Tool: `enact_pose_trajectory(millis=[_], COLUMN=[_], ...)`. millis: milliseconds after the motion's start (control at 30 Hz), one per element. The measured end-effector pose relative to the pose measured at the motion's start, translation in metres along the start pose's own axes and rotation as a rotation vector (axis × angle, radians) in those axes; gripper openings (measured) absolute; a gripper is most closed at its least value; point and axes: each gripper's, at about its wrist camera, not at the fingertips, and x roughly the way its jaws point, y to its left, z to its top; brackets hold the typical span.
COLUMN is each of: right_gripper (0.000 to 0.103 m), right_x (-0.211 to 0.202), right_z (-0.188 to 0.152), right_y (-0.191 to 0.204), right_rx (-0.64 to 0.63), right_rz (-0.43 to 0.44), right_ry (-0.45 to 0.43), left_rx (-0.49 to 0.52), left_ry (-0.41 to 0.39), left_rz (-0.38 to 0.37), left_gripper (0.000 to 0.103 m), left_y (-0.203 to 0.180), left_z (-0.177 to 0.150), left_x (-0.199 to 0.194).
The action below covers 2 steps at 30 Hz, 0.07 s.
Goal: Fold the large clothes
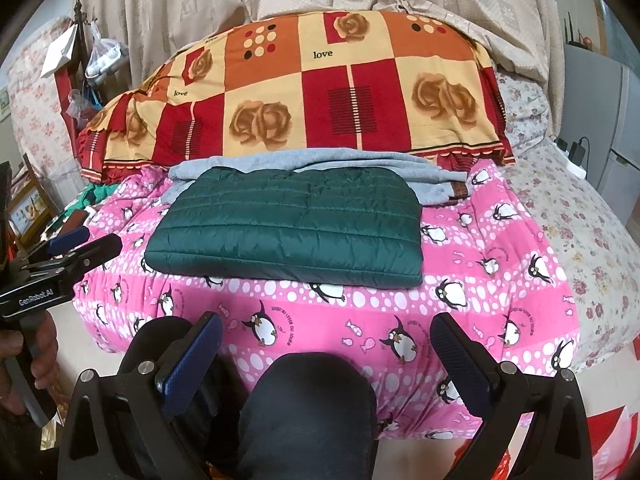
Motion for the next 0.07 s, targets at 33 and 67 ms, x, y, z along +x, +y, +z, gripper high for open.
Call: enact_pose_trajectory(millis=[33,67], right_gripper=[0.103,0.103], right_x=[0.0007,0.0006], right_z=[-0.0001,-0.0002], right_y=[0.0008,0.001], right_rx=[-0.003,-0.001], right_rz=[0.001,-0.001], right_ry=[0.001,0.001], left_rx=[0.006,0.007], left_ry=[-0.005,-0.006], left_rz=[0.011,0.016], left_gripper=[0.103,0.103], left_y=[-0.0016,-0.0005], left_z=[-0.0004,0.0], left_x=[-0.001,-0.0014])
